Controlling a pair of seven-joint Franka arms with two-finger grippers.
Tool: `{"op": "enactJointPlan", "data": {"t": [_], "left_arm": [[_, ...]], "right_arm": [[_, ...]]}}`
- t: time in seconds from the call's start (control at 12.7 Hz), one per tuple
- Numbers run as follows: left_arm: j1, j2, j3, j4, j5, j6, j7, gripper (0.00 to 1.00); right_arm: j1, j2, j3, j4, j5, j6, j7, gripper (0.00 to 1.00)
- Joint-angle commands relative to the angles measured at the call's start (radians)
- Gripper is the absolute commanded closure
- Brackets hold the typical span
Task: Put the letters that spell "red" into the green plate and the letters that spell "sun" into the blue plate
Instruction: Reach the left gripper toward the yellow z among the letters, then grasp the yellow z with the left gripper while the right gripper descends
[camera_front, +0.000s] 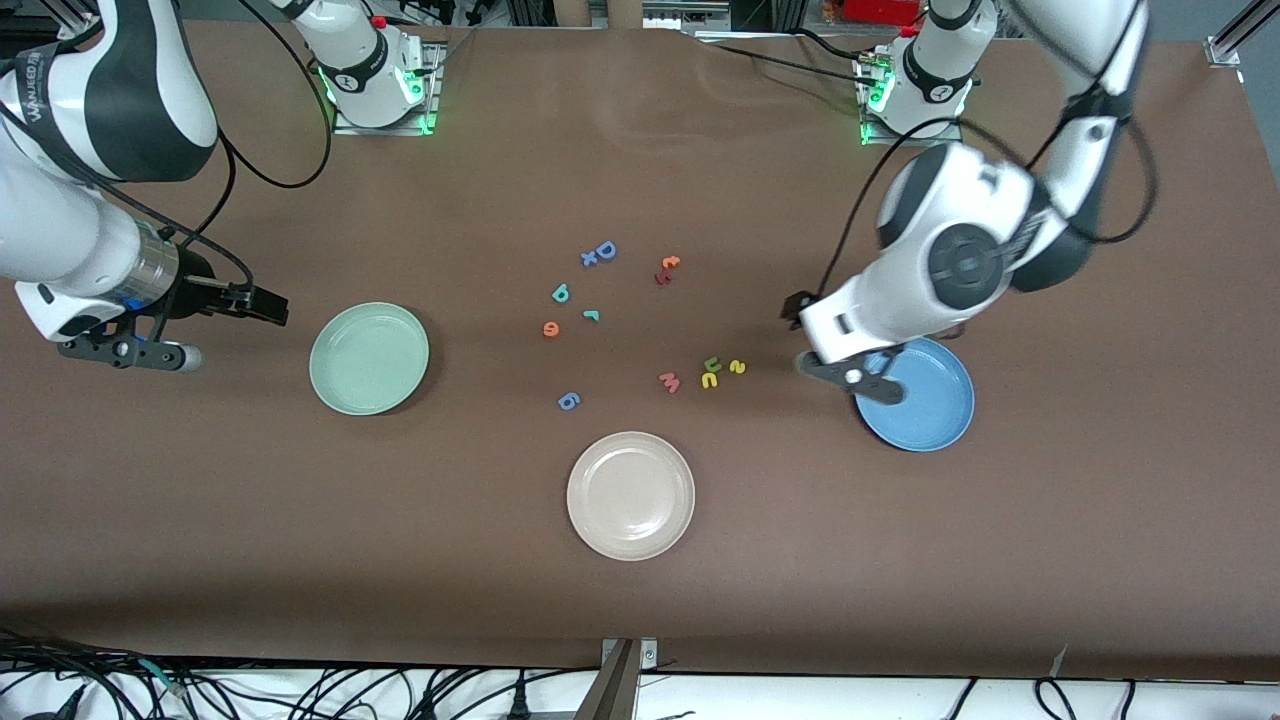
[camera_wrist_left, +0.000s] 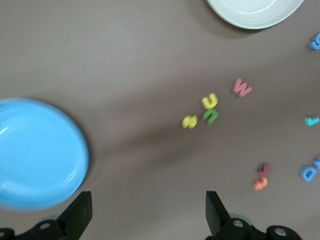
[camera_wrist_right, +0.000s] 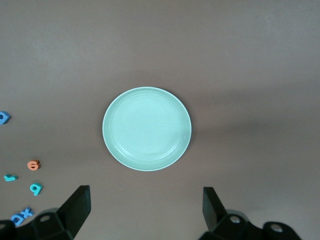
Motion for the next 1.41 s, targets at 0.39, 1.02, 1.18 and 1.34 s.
{"op": "enactJointPlan", "data": {"t": [0.39, 1.02, 1.18, 1.34], "left_arm": [[-0.121, 0.107, 0.012, -0.214, -0.002, 0.456, 0.006, 0.00], [-0.132, 0.204, 0.012, -0.221, 0.135, 0.562, 0.049, 0.12], [-0.132, 0.211, 0.012, -0.218, 0.171, 0.562, 0.050, 0.23], [-0.138, 0.224, 0.012, -0.215, 0.171, 0.584, 0.049, 0.31]], "right_arm": [[0.016, 0.004, 0.049, -0.032, 0.017, 0.015, 0.092, 0.01], [0.230, 0.104, 0.051, -0.036, 0.023, 0.090, 0.463, 0.01], [0.284, 0.157, 0.051, -0.038, 0.023, 0.136, 0.564, 0.01], [0.330, 0.200, 0.054, -0.050, 0.023, 0.194, 0.635, 0.01]]}}
